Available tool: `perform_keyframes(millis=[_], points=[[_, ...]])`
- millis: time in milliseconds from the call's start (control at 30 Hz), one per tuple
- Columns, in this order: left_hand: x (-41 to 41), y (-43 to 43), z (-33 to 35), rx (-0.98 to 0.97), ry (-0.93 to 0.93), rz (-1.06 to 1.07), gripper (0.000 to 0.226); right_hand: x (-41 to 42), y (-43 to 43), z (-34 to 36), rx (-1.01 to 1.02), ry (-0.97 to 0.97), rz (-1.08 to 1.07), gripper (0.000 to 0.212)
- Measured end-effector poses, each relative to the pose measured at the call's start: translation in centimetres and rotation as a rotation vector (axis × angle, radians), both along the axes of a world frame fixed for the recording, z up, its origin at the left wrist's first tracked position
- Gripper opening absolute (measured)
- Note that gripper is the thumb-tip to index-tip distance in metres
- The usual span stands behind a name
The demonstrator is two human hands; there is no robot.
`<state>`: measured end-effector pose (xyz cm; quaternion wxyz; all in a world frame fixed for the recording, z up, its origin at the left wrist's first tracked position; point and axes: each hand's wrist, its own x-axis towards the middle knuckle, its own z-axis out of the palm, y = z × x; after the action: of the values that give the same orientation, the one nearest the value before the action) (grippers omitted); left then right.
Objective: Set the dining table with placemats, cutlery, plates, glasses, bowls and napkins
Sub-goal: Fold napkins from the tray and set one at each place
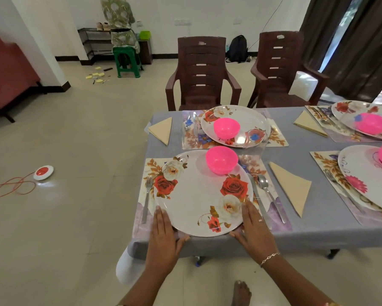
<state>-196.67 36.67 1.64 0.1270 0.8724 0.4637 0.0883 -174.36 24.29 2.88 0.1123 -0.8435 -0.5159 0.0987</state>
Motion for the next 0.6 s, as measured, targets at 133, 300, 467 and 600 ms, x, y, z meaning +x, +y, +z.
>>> perform_keyframes(millis=[133, 300, 467, 600], points=[[0.0, -0.8, -0.2, -0.020, 0.059, 0.078, 0.090, -1.2, -1.1, -0.6, 0.002, -0.012, -0.120, 0.090], [0.1, -0.9, 0.0, -0.058, 0.190, 0.088, 0.096, -1.7, -1.1, -0.7, -0.057, -0.072, -0.133, 0.088], [-0.1, -0.4, -0.3, -0.028, 0.247, 0.017, 0.101, -1.2, -1.4, -0.6, -0.130, -0.116, -0.081, 0.092], [0.0, 0.2, -0.2, -0.008, 0.308, -0.008, 0.104, -0.7, -1.6, -0.4, -0.163, -0.208, -0.014, 0.091]])
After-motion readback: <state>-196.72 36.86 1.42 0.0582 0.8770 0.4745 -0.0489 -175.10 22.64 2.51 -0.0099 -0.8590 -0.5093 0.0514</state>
